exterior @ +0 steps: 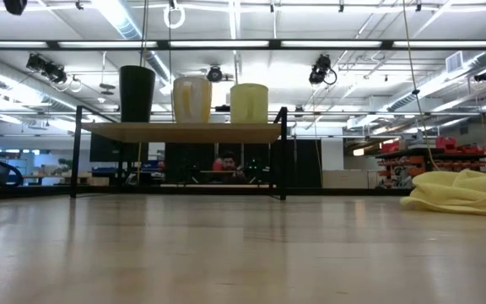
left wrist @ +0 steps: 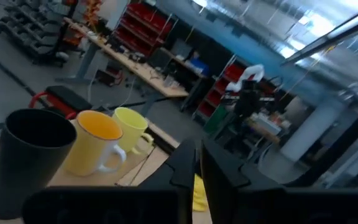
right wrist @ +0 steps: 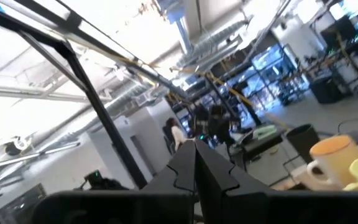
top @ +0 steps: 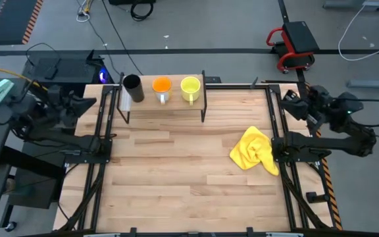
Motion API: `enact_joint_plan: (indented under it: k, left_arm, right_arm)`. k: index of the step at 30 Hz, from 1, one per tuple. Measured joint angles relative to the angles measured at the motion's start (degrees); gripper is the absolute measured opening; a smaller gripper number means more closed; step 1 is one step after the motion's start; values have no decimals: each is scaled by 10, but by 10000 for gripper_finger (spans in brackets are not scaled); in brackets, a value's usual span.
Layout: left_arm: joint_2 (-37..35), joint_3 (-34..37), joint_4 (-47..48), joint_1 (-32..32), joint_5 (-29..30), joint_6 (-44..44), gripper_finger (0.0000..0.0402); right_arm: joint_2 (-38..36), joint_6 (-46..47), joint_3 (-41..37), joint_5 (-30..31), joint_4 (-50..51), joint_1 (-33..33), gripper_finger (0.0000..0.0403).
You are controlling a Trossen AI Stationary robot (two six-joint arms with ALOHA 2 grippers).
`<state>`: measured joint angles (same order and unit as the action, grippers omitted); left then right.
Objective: Stack small to large cups/mugs on shelf
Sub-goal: Return to Home Position
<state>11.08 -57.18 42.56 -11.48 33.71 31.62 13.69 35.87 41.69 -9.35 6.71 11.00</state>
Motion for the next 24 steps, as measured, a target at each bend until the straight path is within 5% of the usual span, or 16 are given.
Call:
enact_joint_plan:
  k: [8,16,24]
  left_arm:
    - [-108,80,-90,0,-29,-52,31]
    - [-108,81,-80,1,-31,-83,40]
    - [-108,130,-128,17,-42,-72,29]
  right_arm:
    - [-79,-11,0,19,12,0,12]
    - [-135,-14,16,56,86,0,12]
    - [-136,-1,-9,89,28,6,12]
